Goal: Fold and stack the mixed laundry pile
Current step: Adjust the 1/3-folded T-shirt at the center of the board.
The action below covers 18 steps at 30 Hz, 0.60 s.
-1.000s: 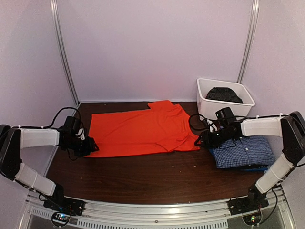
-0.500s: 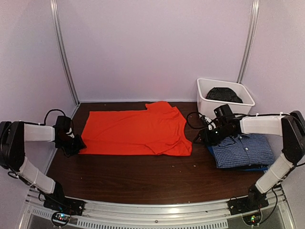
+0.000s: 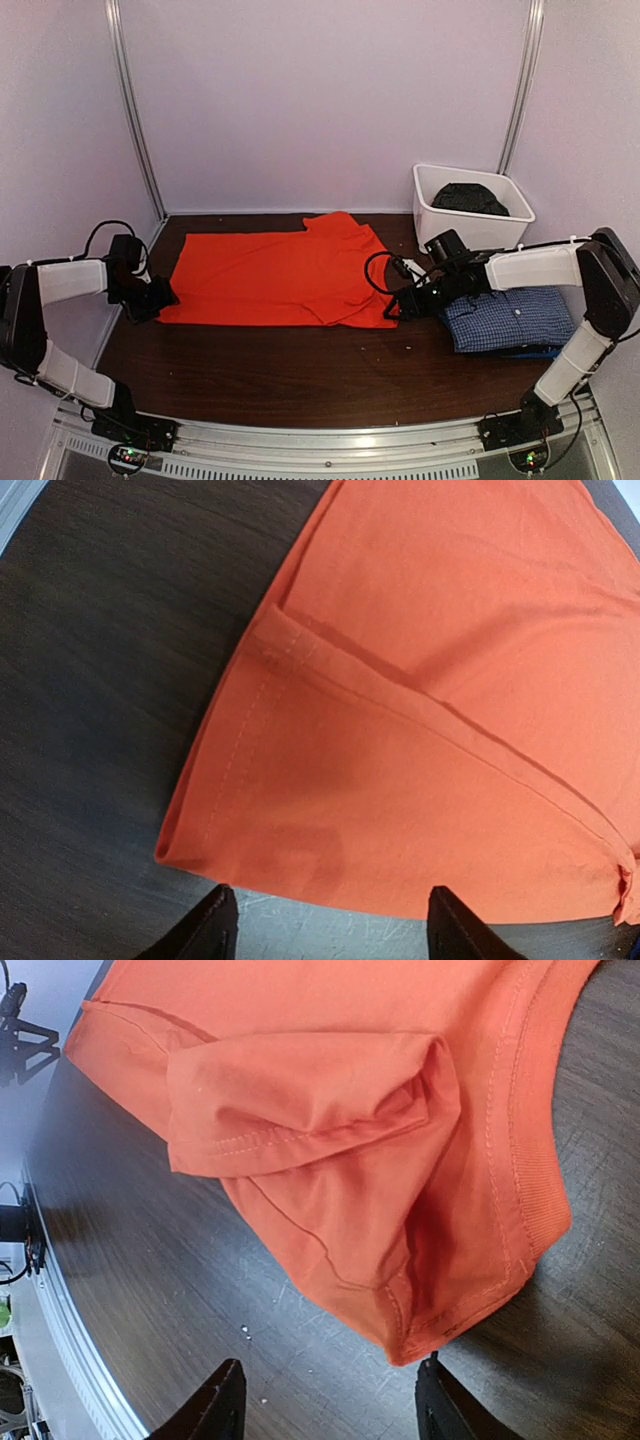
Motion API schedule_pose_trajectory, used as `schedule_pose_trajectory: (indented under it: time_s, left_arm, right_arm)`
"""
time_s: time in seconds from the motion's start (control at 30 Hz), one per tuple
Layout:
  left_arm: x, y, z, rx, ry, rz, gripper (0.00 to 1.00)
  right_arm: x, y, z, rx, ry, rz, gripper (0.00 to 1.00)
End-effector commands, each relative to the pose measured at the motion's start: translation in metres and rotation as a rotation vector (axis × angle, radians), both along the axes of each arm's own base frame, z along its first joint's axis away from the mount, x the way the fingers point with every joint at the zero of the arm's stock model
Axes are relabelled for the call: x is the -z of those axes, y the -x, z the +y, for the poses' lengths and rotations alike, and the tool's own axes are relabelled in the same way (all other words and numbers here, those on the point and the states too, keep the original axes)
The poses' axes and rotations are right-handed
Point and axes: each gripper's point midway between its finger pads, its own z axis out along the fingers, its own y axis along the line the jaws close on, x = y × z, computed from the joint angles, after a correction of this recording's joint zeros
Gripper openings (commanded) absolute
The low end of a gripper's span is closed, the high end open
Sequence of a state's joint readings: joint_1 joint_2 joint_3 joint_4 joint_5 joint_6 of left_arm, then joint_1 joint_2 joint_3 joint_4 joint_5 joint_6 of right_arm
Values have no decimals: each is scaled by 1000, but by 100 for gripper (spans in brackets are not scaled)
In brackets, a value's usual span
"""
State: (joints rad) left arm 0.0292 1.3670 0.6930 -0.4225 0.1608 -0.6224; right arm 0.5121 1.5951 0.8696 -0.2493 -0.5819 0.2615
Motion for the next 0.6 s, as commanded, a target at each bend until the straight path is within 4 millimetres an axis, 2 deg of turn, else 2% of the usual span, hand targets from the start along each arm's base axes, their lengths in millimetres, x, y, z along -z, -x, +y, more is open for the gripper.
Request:
schedule_pose_trajectory:
  time_s: [0.0, 0.13, 0.3, 0.4, 0.5, 0.57]
  left_arm:
    - [-3, -4, 1, 13, -9, -1, 66]
    - [3, -4, 1, 14, -8, 5, 65]
    - [13, -2, 7, -12, -29, 37, 63]
    - [15, -5, 7, -19, -27, 33, 62]
    - [13, -11, 8, -25, -29, 24, 62]
    - [13, -12, 9, -28, -33, 27, 62]
  right_arm:
    - [16, -9, -1, -8, 47, -35, 59]
    - [27, -9, 4, -38, 66, -24, 58]
    - [40, -4, 12, -76, 75, 3, 47]
    - [43, -8, 11, -69, 94, -2, 32]
    - [37, -15, 5, -38, 135, -19, 3]
    - [26, -18, -1, -14, 160, -37, 0]
